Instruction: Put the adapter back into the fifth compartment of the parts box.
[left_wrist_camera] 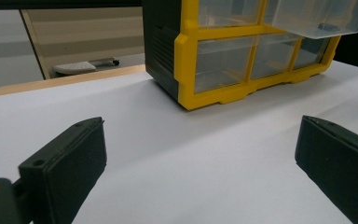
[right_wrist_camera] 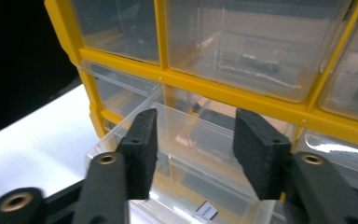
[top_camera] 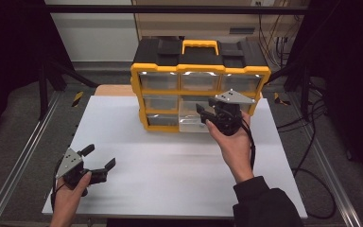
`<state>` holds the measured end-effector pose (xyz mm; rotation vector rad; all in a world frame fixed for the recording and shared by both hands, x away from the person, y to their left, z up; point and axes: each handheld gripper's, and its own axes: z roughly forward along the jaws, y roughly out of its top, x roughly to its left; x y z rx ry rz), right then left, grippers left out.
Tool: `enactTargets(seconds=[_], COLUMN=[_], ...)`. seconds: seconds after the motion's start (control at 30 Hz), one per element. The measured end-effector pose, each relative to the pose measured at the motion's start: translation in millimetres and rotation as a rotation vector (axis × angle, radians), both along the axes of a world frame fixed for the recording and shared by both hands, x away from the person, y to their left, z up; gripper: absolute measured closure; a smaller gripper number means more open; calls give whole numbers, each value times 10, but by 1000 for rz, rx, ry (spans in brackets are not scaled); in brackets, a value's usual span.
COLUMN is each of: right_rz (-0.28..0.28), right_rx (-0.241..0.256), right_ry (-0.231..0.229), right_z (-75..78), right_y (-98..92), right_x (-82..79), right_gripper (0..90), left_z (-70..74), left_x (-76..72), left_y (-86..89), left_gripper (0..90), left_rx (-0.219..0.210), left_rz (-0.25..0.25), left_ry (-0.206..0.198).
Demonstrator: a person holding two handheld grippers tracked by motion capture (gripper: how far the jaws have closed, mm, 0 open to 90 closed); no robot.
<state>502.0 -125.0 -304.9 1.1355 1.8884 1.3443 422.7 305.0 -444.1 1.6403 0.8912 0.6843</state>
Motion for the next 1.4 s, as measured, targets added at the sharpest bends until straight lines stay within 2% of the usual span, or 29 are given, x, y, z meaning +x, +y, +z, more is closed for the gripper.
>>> enactTargets(seconds=[0.17,0.4,0.5,0.57,0.63,0.87,0.97,1.07,1.4], right_rz=[12,14,4,-5,12,38,37,36,18], right_rx=[25,71,89,90,108,119,127,144,149], right_ry=[-17,-90,-122,-160,-180,-183,-197,-197,-189], right_z=[8,7,1,-6,-30,-69,-80,-102,-261], right_y=[22,67,72,64,46,-31,-101,-173,-398], right_x=[-34,-97,-135,-174,-196,-253,-303,-343,-437], right_gripper=[330,105,78,76,64,58,59,60,61], left_z=[-4,-8,-17,-17,-12,6,2,-6,-1], left_x=[3,-11,-21,-30,-30,-27,-23,-18,-28], left_y=[1,8,28,43,58,62,59,65,87], left_gripper=[16,16,16,16,16,16,16,17,16], left_rx=[-2,2,-3,-15,-23,-31,-34,-29,-42], left_rz=[1,3,13,19,24,35,32,32,42], left_ry=[2,3,8,9,6,-8,-9,-5,-9])
